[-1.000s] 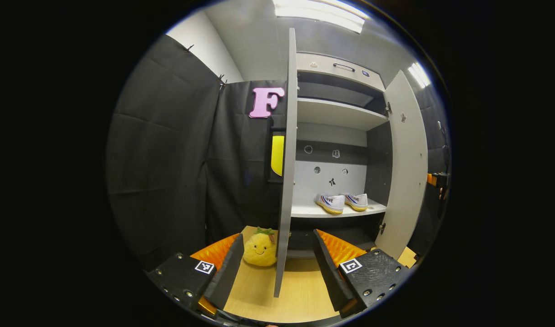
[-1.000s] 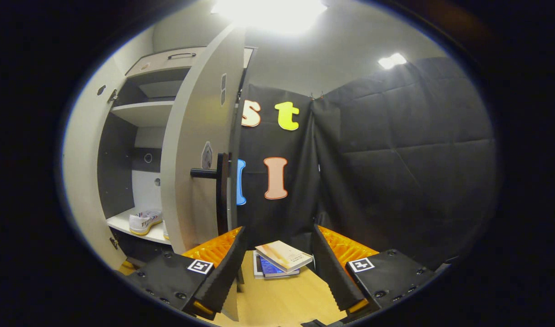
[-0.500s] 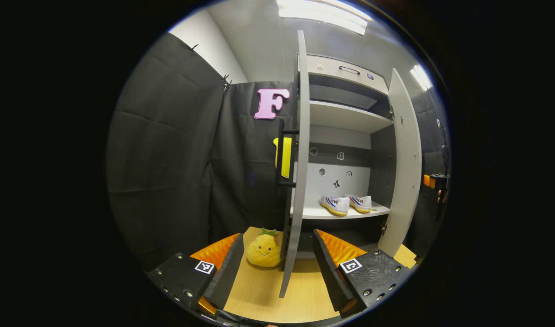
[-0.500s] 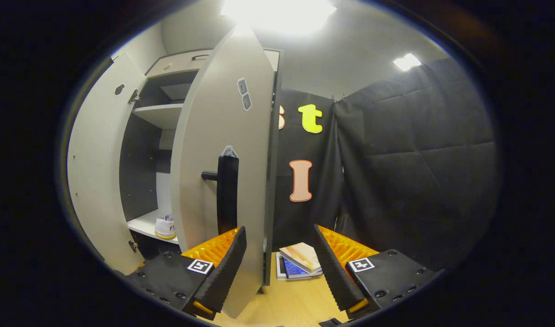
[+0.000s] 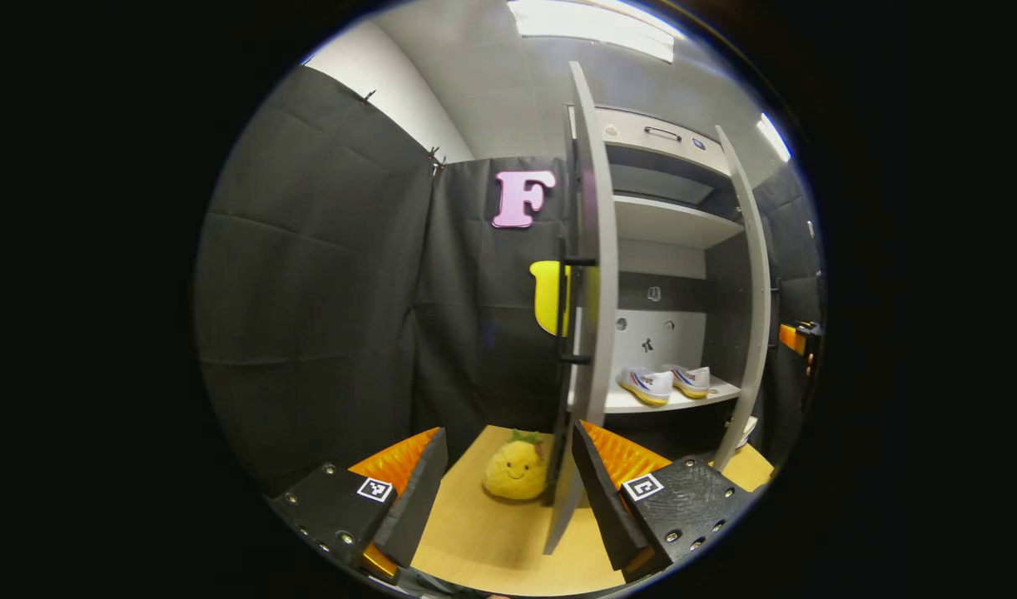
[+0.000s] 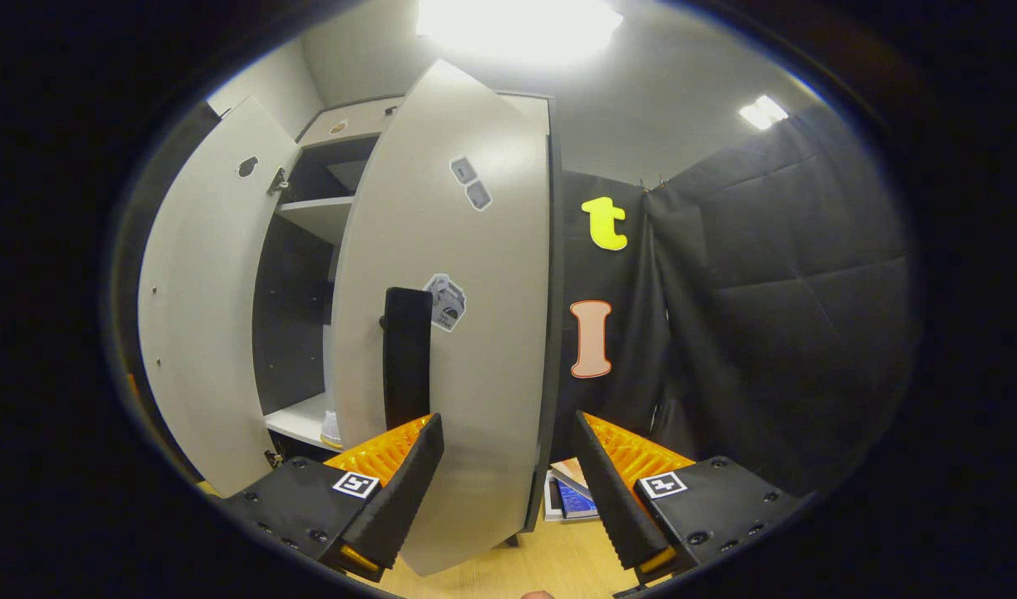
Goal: Grab one shoe with the right hand and put it into the shoe cabinet, grab the other shoe with the left hand and put it into the shoe cabinet; then close the right door with the right hand and the left door with the left hand.
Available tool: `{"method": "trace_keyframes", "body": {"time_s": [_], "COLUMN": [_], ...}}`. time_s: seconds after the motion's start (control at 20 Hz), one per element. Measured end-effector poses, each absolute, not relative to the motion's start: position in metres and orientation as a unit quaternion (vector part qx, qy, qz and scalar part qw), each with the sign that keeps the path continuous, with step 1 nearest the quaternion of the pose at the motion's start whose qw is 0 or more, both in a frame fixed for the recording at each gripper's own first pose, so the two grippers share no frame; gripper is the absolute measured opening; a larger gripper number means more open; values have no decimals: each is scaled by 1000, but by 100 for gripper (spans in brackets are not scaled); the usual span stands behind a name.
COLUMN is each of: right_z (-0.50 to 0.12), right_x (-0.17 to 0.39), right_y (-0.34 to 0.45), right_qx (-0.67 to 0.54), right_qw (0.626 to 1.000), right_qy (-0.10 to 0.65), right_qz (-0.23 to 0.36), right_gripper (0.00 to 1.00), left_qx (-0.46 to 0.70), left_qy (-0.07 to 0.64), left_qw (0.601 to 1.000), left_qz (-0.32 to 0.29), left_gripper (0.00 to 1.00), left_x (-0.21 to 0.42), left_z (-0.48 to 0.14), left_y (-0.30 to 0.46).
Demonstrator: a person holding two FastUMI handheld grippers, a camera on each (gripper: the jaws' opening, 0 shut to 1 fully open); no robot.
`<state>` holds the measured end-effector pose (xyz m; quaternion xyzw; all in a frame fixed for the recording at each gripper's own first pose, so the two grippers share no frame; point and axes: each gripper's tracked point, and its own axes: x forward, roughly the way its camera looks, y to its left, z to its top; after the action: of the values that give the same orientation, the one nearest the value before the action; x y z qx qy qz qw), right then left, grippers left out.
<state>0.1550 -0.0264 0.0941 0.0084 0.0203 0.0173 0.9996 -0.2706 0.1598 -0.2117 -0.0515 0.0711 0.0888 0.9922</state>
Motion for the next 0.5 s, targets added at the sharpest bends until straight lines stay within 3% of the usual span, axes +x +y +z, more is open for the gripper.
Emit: {"method": "trace_keyframes", "body": {"time_s": [0.5], "right_z": [56], "right_x": [137], "right_y": [-65], "right_qx": [14], "right_qw": [998], "right_qy": [55], "right_qz": [-7], "right_gripper": [96], "left_qx": [-55], "left_qy": [47], "left_qw": [992], "left_qz": [108], "left_gripper": [81], "left_x": [-198], "left_z": [-191], "left_y": [192]}}
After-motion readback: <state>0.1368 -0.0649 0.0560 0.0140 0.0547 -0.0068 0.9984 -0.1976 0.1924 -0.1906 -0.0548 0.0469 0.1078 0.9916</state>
